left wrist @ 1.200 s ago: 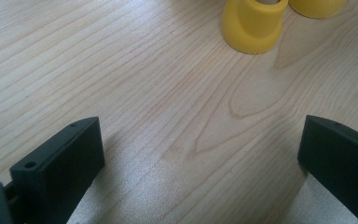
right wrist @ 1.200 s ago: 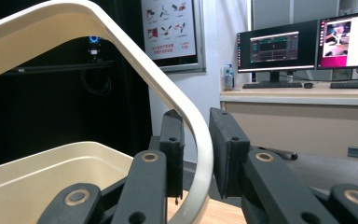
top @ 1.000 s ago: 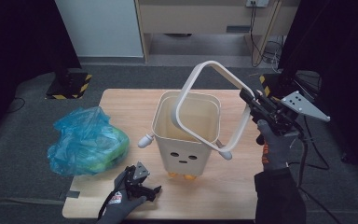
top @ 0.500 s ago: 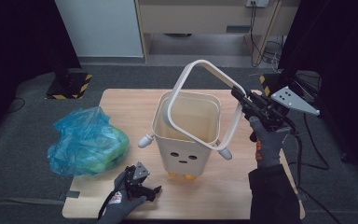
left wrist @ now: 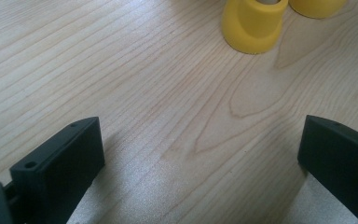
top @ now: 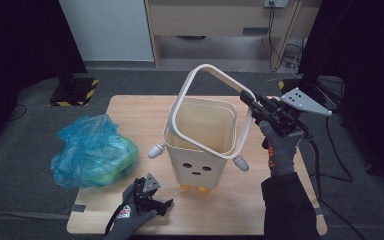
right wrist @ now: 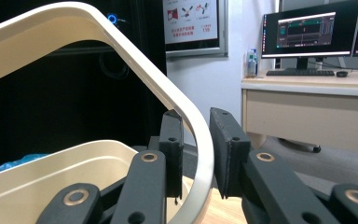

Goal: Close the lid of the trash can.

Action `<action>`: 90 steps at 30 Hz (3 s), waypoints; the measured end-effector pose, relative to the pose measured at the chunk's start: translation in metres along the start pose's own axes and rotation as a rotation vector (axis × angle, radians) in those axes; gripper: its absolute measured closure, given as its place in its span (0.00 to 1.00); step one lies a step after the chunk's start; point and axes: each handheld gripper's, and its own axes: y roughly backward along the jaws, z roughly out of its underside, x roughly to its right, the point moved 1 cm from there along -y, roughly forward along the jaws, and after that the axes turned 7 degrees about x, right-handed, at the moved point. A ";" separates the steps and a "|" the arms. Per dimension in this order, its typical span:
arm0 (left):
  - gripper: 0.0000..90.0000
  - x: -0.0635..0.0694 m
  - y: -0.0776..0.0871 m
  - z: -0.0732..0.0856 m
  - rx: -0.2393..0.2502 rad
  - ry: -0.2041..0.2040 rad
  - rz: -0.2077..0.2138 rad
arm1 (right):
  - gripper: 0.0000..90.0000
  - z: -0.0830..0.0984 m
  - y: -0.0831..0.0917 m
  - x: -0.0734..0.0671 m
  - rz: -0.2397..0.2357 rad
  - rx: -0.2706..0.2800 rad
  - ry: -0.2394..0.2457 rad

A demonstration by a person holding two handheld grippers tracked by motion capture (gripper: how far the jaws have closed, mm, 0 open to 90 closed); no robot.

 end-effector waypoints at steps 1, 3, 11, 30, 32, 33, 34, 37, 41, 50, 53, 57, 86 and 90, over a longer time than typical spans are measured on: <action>0.00 0.000 0.000 0.000 0.000 0.000 0.000 | 0.84 0.001 -0.001 0.000 0.000 -0.002 0.002; 0.00 0.000 0.000 0.000 0.000 0.000 0.000 | 0.84 0.002 -0.003 0.001 -0.003 -0.010 -0.002; 0.00 0.000 0.000 0.000 0.001 0.000 0.000 | 0.84 0.007 -0.013 0.002 -0.007 -0.052 -0.010; 0.00 0.000 0.000 0.000 0.010 0.001 -0.002 | 0.82 0.021 -0.031 0.001 -0.026 -0.143 -0.012; 0.00 0.000 0.000 0.000 0.010 0.001 -0.002 | 0.82 0.023 -0.032 0.001 -0.030 -0.155 -0.012; 0.00 0.000 0.000 0.000 0.010 0.001 -0.002 | 0.82 0.023 -0.033 0.001 -0.032 -0.160 -0.012; 0.00 0.000 0.000 0.000 0.010 0.001 -0.002 | 0.82 0.024 -0.033 0.001 -0.033 -0.161 -0.011; 0.00 0.000 0.000 0.000 0.010 0.001 -0.002 | 0.82 0.025 -0.034 0.001 -0.034 -0.167 -0.016; 0.00 0.000 0.000 0.000 0.010 0.001 -0.002 | 0.82 0.026 -0.035 0.000 -0.040 -0.179 -0.014; 0.00 0.000 0.000 0.000 0.010 0.001 -0.002 | 0.79 0.027 -0.035 0.000 -0.044 -0.188 -0.014; 0.00 0.000 0.000 0.000 0.005 0.006 -0.001 | 0.75 0.027 -0.034 0.000 -0.044 -0.183 -0.012; 0.00 0.000 0.000 0.000 0.000 0.000 0.000 | 0.74 0.029 -0.032 0.001 -0.052 -0.172 -0.023; 0.00 0.000 0.000 0.000 0.010 -0.002 -0.003 | 0.81 0.014 -0.035 0.006 -0.099 -0.202 -0.084; 0.00 0.000 0.000 0.000 0.010 -0.002 -0.003 | 0.80 0.015 -0.039 0.005 -0.090 -0.216 -0.080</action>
